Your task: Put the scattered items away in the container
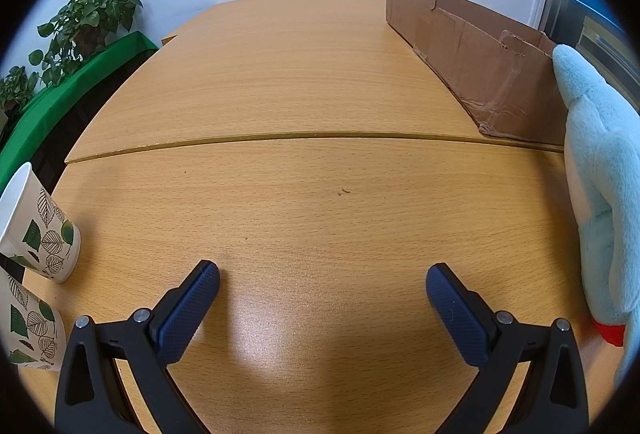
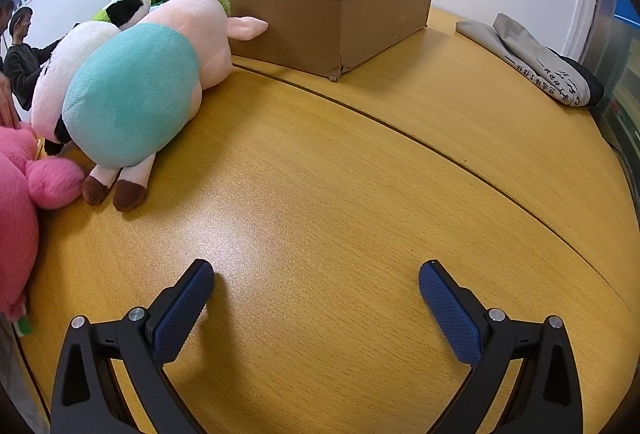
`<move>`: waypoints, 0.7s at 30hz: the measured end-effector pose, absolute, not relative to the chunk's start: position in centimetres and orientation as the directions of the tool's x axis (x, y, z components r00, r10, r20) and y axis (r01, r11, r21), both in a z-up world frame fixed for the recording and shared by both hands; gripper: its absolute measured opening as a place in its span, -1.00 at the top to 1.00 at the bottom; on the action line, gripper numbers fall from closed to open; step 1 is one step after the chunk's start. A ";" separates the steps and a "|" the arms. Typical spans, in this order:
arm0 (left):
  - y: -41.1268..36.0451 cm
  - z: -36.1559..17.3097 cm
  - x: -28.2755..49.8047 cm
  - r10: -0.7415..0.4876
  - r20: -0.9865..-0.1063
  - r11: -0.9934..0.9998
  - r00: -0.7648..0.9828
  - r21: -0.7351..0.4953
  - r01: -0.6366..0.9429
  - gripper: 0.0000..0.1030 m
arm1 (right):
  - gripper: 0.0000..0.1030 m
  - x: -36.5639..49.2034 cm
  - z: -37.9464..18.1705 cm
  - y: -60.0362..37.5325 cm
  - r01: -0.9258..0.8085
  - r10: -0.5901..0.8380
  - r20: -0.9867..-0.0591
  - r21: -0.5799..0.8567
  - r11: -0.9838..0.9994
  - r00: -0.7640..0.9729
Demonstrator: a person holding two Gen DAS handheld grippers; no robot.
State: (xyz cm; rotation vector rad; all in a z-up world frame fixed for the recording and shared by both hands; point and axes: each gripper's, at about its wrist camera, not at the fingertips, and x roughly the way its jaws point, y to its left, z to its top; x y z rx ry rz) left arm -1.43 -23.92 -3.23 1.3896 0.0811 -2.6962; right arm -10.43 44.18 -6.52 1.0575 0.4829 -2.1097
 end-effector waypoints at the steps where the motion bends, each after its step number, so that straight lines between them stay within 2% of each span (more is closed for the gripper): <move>1: -23.8 -3.2 -1.4 -0.071 -0.814 -0.993 -0.577 0.001 0.120 -1.00 | -1.00 -10.4 -6.5 44.2 0.739 -0.432 -0.804 -0.012 -0.673 -0.407; 21: -23.7 -3.2 -1.2 -0.071 -0.814 -0.993 -0.577 0.002 0.120 -1.00 | -1.00 -10.3 -6.5 44.2 0.739 -0.432 -0.804 -0.013 -0.673 -0.408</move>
